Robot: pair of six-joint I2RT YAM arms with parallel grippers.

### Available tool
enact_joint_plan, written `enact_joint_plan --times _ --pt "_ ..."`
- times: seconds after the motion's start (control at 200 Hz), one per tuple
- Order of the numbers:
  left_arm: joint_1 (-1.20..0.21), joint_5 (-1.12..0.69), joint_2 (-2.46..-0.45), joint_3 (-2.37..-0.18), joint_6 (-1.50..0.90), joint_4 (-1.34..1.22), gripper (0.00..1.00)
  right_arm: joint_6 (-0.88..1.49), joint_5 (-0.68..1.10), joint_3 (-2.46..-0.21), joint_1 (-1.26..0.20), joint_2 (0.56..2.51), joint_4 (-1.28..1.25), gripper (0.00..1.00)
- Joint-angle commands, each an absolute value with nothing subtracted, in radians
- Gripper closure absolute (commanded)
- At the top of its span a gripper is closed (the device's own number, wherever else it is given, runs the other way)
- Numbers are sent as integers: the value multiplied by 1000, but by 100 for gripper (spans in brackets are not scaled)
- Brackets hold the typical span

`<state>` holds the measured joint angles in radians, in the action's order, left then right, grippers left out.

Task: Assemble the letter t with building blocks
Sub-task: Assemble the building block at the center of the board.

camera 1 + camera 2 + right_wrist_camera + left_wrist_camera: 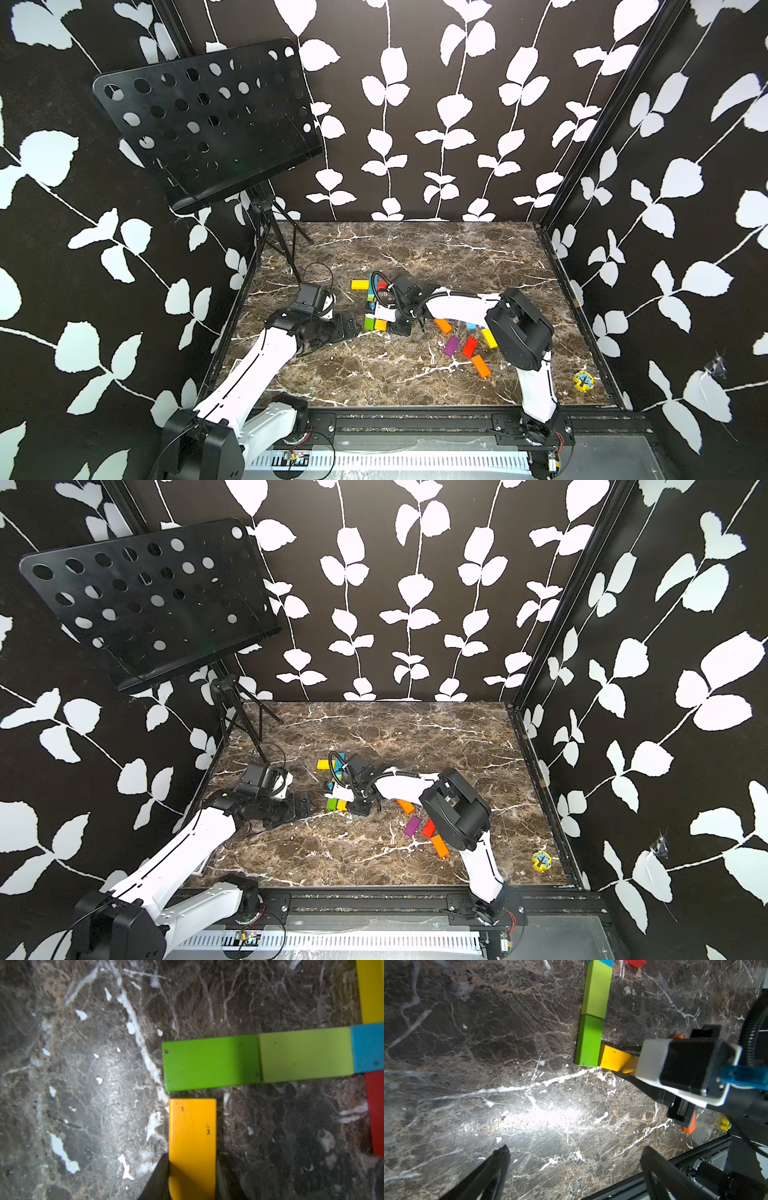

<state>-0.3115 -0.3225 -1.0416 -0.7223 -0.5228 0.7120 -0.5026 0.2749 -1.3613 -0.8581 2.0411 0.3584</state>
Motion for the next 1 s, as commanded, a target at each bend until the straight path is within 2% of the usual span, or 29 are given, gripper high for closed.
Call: enact_joint_plan --times 0.0,0.435,0.995 --pt "-305 -321 -1029 -708 -519 715 1 -525 289 -1364 -854 2073 394 77" --pt "-305 -323 -1036 -709 -522 710 1 -522 312 -1358 -854 2069 386 74" --pt "-305 -322 -1029 -700 -518 713 1 -506 285 -1343 -854 2062 360 48"
